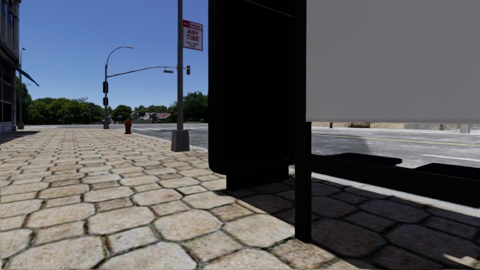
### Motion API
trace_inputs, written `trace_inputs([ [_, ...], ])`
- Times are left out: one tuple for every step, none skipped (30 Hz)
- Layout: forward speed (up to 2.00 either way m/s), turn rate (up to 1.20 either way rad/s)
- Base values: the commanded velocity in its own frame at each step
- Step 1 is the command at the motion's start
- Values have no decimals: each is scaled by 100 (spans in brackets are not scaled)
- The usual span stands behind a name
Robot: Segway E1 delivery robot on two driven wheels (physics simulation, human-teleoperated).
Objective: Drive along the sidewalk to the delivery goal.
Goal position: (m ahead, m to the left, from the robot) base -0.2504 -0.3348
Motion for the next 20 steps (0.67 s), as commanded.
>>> trace_inputs([
  [0, 0],
  [0, 0],
  [0, 0],
  [0, 0],
  [0, 0],
  [0, 0],
  [0, 0],
  [0, 0],
  [0, 0],
  [0, 0],
  [0, 0],
  [0, 0],
  [0, 0],
  [0, 0],
  [0, 0],
  [0, 0],
  [0, 0],
  [0, 0],
  [0, 0],
  [0, 0],
])
